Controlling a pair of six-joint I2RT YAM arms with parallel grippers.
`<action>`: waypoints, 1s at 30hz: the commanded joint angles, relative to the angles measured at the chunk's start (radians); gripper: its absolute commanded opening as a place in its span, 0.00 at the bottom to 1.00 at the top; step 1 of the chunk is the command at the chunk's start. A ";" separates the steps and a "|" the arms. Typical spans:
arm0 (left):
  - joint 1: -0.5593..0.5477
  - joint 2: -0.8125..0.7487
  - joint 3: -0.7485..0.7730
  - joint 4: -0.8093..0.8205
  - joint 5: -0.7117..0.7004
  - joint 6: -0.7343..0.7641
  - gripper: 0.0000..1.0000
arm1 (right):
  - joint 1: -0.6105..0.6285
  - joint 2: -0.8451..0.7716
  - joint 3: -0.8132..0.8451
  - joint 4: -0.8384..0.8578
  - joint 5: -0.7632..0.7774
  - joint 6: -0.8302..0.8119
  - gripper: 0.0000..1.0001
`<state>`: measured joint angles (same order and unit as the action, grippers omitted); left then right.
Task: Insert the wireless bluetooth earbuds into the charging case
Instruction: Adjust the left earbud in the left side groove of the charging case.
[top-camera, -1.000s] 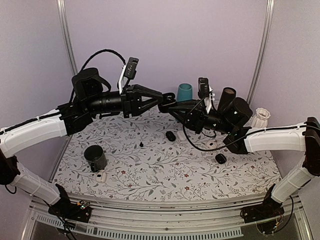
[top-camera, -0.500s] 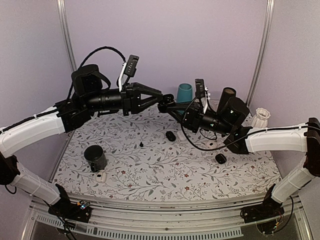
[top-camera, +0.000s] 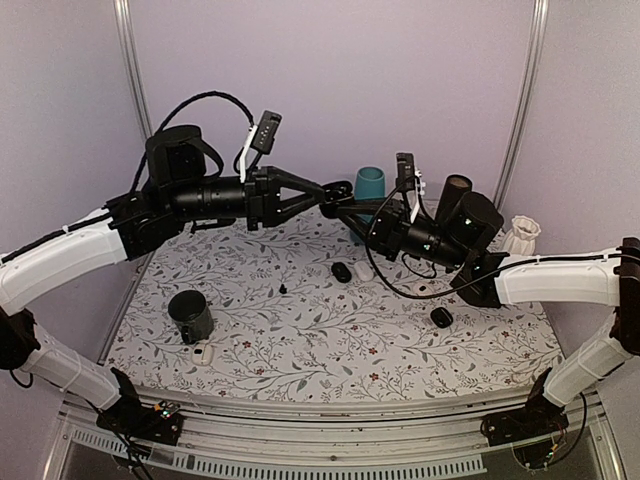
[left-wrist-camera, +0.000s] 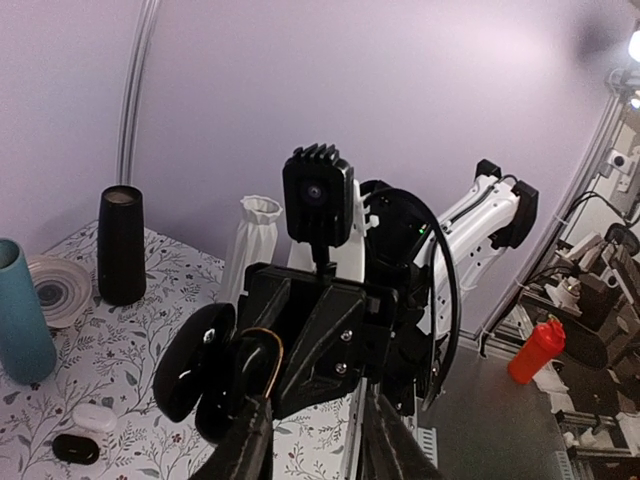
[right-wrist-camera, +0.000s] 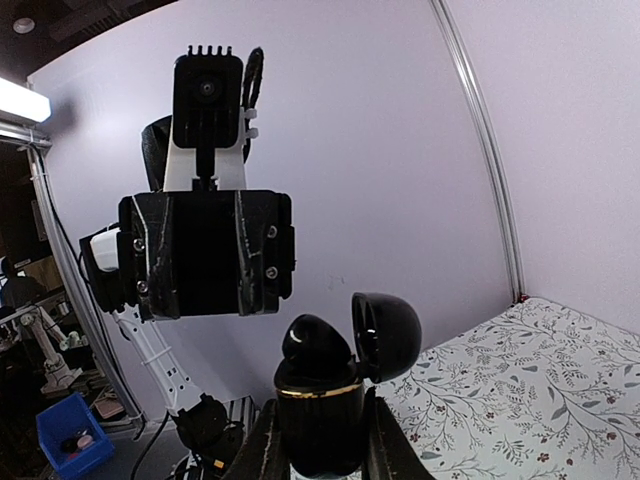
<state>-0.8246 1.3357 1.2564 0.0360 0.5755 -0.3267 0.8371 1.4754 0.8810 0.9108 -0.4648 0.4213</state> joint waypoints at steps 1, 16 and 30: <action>-0.012 0.014 0.044 -0.013 0.038 -0.037 0.32 | 0.005 -0.028 -0.001 -0.001 0.017 -0.027 0.03; -0.006 0.062 0.106 -0.072 0.093 -0.129 0.34 | 0.012 -0.027 0.018 -0.018 0.034 -0.112 0.03; -0.006 0.105 0.181 -0.215 0.063 -0.069 0.34 | 0.018 -0.033 0.023 -0.041 0.040 -0.134 0.03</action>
<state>-0.8246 1.4162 1.3945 -0.1024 0.6445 -0.4324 0.8463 1.4715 0.8795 0.8738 -0.4377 0.3012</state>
